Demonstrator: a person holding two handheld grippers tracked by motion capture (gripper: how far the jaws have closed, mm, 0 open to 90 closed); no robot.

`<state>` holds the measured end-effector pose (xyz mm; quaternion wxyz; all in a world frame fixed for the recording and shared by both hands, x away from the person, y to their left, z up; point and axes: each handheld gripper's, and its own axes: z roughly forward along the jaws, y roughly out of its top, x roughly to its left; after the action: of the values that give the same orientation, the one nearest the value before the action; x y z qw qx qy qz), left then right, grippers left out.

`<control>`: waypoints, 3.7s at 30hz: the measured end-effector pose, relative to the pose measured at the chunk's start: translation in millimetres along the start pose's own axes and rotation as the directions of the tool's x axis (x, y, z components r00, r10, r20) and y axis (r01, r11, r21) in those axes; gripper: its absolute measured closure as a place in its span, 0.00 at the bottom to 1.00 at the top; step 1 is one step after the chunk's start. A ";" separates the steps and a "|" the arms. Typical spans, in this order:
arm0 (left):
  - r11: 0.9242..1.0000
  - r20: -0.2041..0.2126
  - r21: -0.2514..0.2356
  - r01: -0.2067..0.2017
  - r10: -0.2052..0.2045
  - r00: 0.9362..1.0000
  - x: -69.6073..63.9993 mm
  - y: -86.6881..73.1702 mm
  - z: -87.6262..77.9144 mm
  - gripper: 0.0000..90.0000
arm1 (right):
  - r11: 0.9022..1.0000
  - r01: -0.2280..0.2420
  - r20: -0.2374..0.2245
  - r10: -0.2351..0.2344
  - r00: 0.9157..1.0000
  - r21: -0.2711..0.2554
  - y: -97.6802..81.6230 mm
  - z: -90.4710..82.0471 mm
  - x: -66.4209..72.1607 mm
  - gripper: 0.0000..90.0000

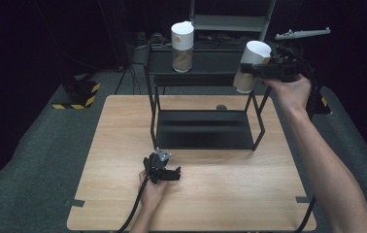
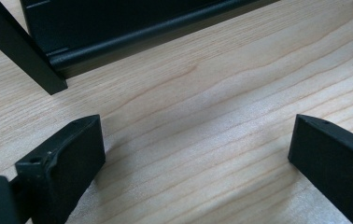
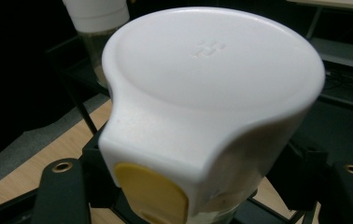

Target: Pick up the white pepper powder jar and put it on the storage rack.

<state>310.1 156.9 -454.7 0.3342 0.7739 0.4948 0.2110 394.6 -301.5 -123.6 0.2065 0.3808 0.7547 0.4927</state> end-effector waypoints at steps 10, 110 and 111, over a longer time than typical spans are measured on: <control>1.000 0.002 0.001 -0.002 0.002 1.000 0.3 0.2 -0.1 0.04 | 1.000 -0.016 0.058 0.016 0.998 0.013 23.8 11.4 5.2 0.34; 1.000 0.001 -0.002 -0.008 0.008 1.000 -0.2 -0.4 -0.3 0.05 | 0.995 -0.093 0.122 0.097 0.988 -0.032 -49.5 8.7 -22.8 0.12; 1.000 0.000 -0.003 -0.009 0.009 1.000 -0.2 -0.5 -0.3 0.05 | 0.995 -0.096 0.120 0.099 0.988 -0.035 -52.0 7.9 -24.2 0.12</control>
<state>309.5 157.0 -454.8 0.3345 0.7757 0.4911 0.2129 395.8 -327.3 -175.4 0.2334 0.4435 0.7140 0.4889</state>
